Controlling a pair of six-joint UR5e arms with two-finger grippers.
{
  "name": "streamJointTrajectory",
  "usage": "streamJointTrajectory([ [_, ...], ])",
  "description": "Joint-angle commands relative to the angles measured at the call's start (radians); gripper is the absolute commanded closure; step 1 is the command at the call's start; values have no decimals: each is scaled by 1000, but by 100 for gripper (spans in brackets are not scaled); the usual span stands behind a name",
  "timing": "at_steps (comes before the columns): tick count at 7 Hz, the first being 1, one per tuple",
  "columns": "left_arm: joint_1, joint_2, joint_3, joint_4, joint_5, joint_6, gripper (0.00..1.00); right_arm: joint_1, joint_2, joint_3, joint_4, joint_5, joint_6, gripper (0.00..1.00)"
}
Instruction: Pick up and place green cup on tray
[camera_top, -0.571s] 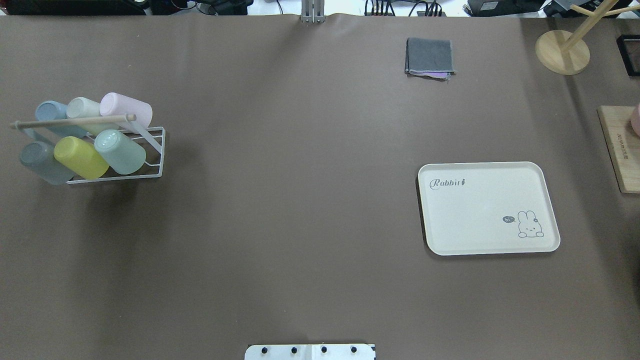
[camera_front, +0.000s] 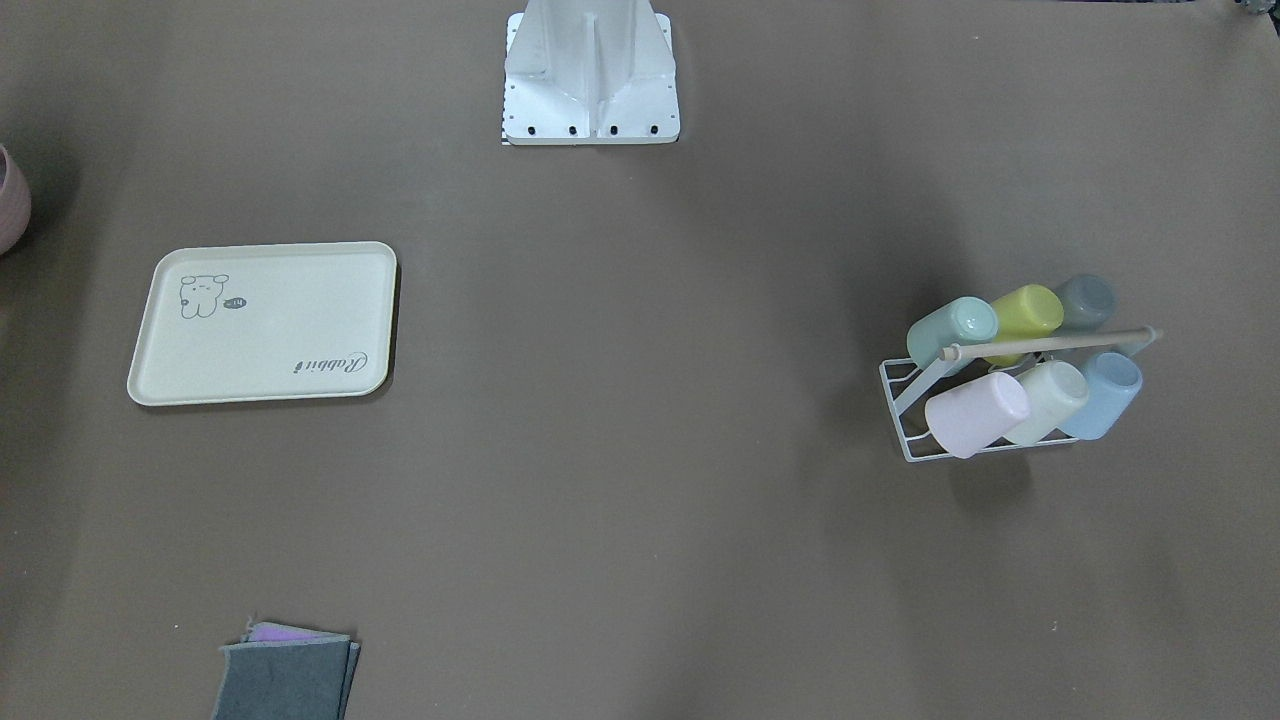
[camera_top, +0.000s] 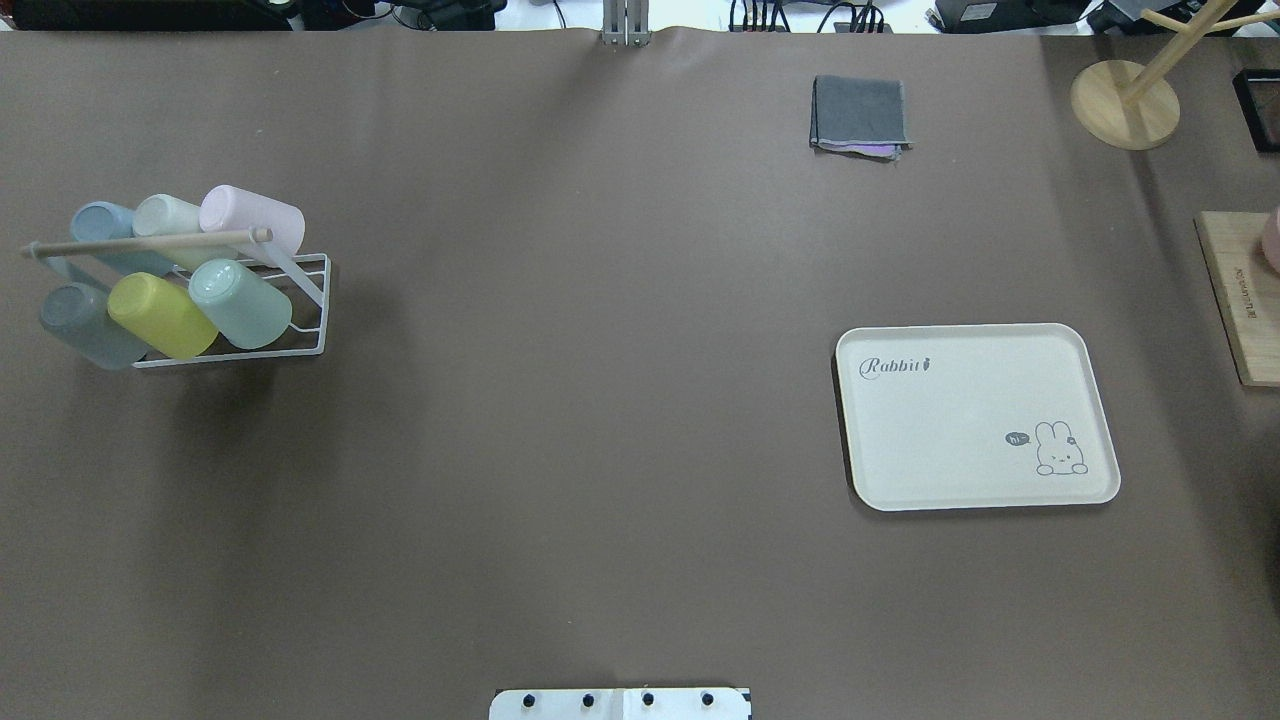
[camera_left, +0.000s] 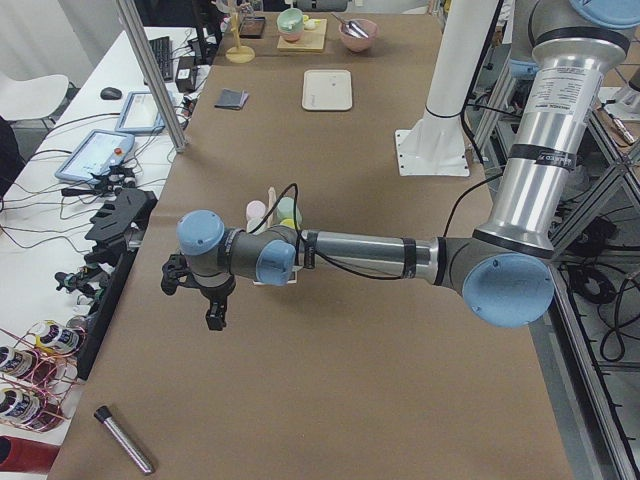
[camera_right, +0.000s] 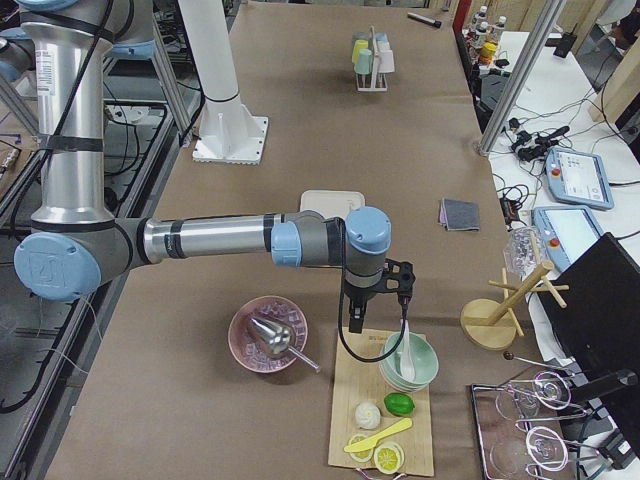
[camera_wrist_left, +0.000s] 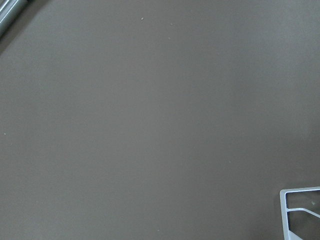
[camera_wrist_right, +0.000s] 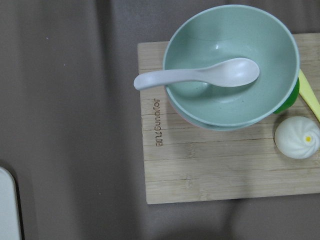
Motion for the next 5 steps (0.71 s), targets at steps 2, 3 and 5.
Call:
streamJointTrajectory([
  [2,85,-2,-75,-12,-6,-77,2,-39,17,5,6,0,53,1],
  [3,72,-1,-171,-12,-8,-114,2,-72,35,13,6,0,115,1],
  [5,72,68,-344,-44,-6,-118,2,-149,60,68,3,0,230,2],
])
